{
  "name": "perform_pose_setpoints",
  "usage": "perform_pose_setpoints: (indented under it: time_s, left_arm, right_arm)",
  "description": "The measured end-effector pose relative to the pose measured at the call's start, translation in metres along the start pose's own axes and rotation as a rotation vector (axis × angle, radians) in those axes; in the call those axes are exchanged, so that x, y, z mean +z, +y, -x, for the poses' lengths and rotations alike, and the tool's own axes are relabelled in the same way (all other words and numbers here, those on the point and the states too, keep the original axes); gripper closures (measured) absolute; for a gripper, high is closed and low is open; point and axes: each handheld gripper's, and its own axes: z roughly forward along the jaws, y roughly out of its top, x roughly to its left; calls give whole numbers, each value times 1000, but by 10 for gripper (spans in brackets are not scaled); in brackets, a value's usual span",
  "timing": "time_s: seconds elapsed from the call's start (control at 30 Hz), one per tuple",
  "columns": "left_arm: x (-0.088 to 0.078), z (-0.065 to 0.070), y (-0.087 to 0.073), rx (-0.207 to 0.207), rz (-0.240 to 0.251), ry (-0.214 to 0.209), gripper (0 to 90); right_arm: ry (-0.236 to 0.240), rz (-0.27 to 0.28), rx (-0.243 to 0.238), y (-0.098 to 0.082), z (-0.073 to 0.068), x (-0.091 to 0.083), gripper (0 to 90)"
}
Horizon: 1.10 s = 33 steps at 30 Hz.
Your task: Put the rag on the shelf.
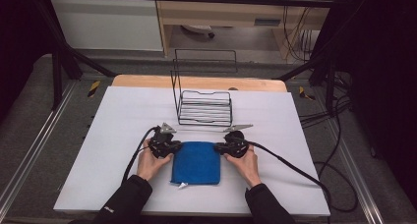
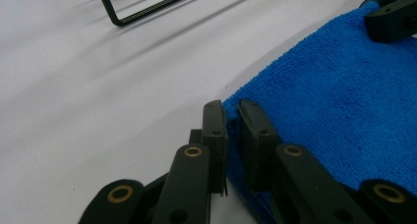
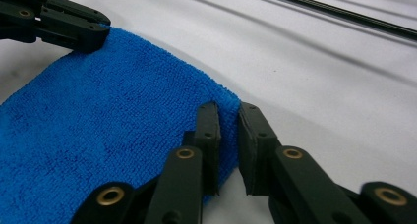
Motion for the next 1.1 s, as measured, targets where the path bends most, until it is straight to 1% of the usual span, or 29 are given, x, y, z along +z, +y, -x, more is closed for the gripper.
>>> perform_pose_setpoints:
  time_s: [0.03, 0.13, 0.33, 0.43, 0.7, 0.8, 1.1]
  left_arm:
    - [0, 0, 0, -6, 1, -5, 817]
    - [0, -1, -1, -2, 3, -9, 821]
    - [-3, -4, -1, -25, 16, -29, 842]
    - [-9, -5, 0, -37, 41, -41, 845]
    - [-25, -3, 0, -40, 96, -55, 846]
    - [-32, -2, -1, -31, 116, -50, 845]
    - [-46, 4, -1, -19, 159, -61, 845]
  right_arm:
    - [3, -1, 5, 0, 0, 0, 832]
    - [6, 4, 12, 0, 0, 0, 846]
    - [8, 16, 15, 0, 0, -4, 854]
    - [11, 30, 10, 1, -1, -6, 855]
    - [25, 76, -7, 3, -5, -16, 855]
    - [36, 94, -14, 3, -8, -20, 855]
    - [53, 145, -41, 5, -14, -35, 854]
